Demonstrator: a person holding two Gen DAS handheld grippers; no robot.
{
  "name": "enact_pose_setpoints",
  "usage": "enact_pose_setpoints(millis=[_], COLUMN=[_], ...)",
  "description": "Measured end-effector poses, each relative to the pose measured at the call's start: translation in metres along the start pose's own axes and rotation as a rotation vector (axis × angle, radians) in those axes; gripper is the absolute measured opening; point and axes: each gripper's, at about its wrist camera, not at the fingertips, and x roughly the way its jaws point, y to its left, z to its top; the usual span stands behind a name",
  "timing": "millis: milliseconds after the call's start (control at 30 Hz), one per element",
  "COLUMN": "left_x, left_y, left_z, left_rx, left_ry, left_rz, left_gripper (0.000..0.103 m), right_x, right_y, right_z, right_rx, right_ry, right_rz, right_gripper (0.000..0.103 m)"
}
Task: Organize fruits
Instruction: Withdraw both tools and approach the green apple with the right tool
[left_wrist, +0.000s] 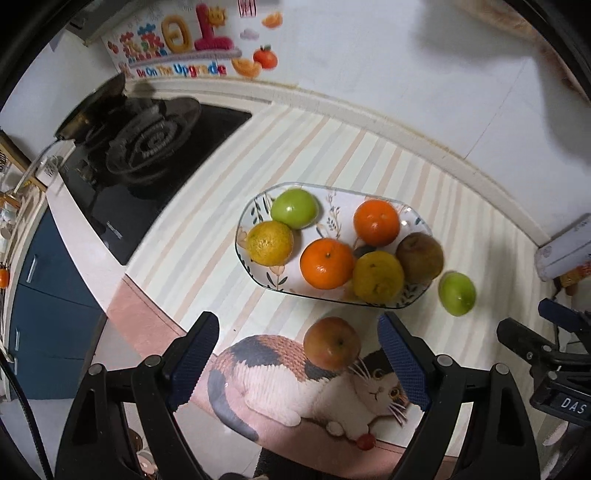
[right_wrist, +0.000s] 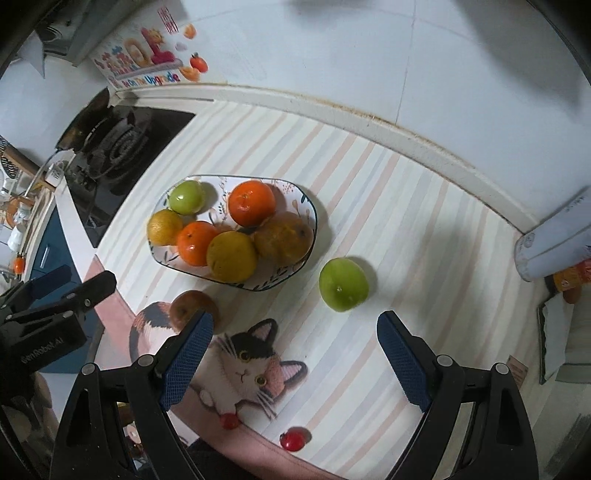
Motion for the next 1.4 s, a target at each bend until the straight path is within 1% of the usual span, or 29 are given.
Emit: enact_pose_setpoints(millis=[167,267,433,533,600,700,767,833,867,933,1000,1100,1167,1233,1300,1333,1400], left_x=[-0.04,-0.055,-0.067,-0.064,-0.056,-0.04,-0.023,-0.006,0.001,0.019,0.038,0.062,0.08,0.095,0.106,0.114,0.123], left_y=[-0.003,-0.005,-0.009,-0.007,-0.003,0.008,0.017,0.023,0.024,0.022,0.016,0.007,-0.001,-0.009,-0.016,-0.02,-0.025], left_z=[-0.006,-0.009,-0.012,-0.012,-0.01,-0.008,-0.007,-0.007,-0.008,-0.01,-0.014,-0.021,-0.026,-0.029,-0.031,-0.033,-0.034], left_rx=[0.017,0.025,0.029,0.011,-0.018,-0.061,-0.091,-0.11,-0.111,-0.096,-0.07,-0.068,-0.071,-0.058,-0.041,-0.034,-0.028], left_ry=[-0.068,-0.083,-0.099,-0.094,-0.083,-0.064,-0.037,-0.005,0.016,0.06,0.102,0.158,0.201,0.228,0.25,0.266,0.283], left_rz=[-0.012,-0.023,-0.034,-0.041,-0.041,-0.011,0.012,0.016,0.022,0.02,0.029,-0.001,-0.039,-0.045,-0.037,-0.03,-0.029], left_gripper=[0.088,0.088,0.088,0.088,0.088,0.088,0.088,0.088,0.09,0.101,0.101,0.101,0.101,0.101,0.101,0.101,0.101], right_x=[-0.032,-0.049,-0.062,-0.055,-0.043,-0.017,0.006,0.028,0.042,0.062,0.086,0.12,0.138,0.152,0.166,0.17,0.177], right_y=[0.004,0.007,0.007,-0.004,-0.018,-0.043,-0.061,-0.074,-0.081,-0.087,-0.091,-0.091,-0.087,-0.086,-0.084,-0.083,-0.081], right_z=[-0.011,-0.016,-0.02,-0.017,-0.013,-0.006,-0.001,0.003,0.007,0.011,0.015,0.019,0.022,0.022,0.023,0.023,0.022], right_rx=[-0.008,-0.009,0.013,0.049,0.086,0.147,0.19,0.218,0.231,0.242,0.252,0.252,0.252,0.249,0.243,0.238,0.236], right_ry=[-0.043,-0.069,-0.086,-0.085,-0.073,-0.041,-0.014,0.015,0.023,0.036,0.06,0.105,0.137,0.155,0.173,0.18,0.185], right_rz=[0.01,0.022,0.058,0.058,0.038,0.005,0.005,0.003,0.013,0.014,0.029,0.026,0.033,0.034,0.035,0.038,0.072], right_gripper=[0.093,0.093,0.093,0.093,0.093,0.093,0.093,0.093,0.093,0.093,0.093,0.093,0.092,0.092,0.086,0.08,0.072])
